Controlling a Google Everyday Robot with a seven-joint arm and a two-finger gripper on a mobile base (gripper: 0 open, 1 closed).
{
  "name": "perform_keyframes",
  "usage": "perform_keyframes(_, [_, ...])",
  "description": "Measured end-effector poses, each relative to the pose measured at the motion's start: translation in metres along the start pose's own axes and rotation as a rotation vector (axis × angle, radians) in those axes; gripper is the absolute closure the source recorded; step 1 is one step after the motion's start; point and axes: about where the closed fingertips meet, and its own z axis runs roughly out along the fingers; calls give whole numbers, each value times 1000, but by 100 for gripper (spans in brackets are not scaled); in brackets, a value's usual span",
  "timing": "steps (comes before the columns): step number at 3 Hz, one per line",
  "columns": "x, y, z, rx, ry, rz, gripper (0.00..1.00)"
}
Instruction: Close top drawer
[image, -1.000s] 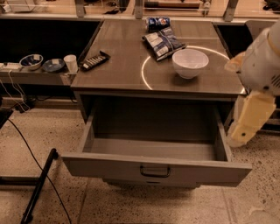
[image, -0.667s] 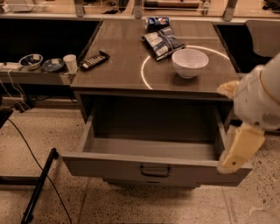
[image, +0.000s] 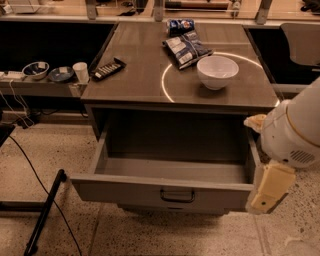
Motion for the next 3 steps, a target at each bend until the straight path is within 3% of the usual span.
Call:
perform_keyframes(1, [27,11,36,-44,-5,13,0])
perform_keyframes(3, [80,70,127,-105,-4,1,42])
